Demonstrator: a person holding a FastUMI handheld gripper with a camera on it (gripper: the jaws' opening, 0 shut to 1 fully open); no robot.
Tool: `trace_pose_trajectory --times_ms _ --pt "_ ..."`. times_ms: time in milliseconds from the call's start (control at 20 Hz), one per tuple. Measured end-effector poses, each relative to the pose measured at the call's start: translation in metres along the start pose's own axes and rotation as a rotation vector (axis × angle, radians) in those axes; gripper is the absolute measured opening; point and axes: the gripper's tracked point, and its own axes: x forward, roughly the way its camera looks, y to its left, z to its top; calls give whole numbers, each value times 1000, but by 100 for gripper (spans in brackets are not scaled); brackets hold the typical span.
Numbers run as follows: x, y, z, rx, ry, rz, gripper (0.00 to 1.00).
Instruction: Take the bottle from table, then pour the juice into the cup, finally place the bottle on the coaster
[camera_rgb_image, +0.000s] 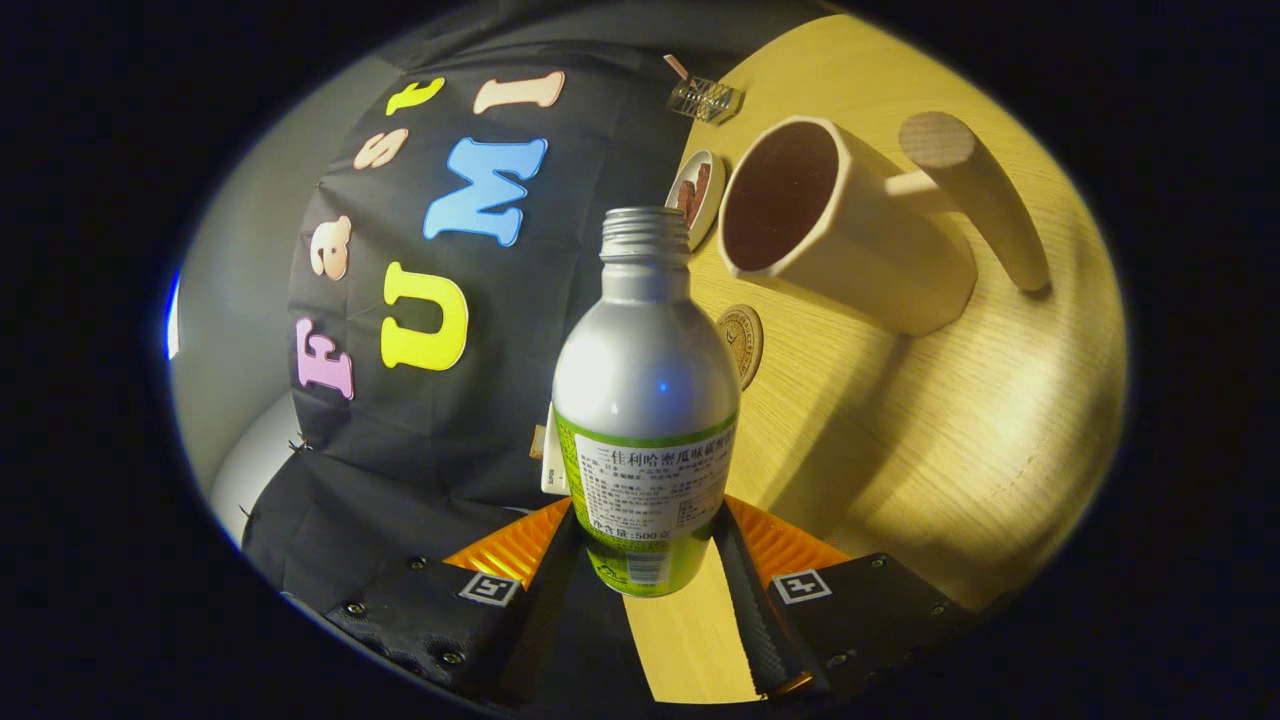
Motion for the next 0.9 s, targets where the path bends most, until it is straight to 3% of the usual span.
trace_pose_trajectory --times_ms 900 --pt "6 26 2 303 7 58 77"
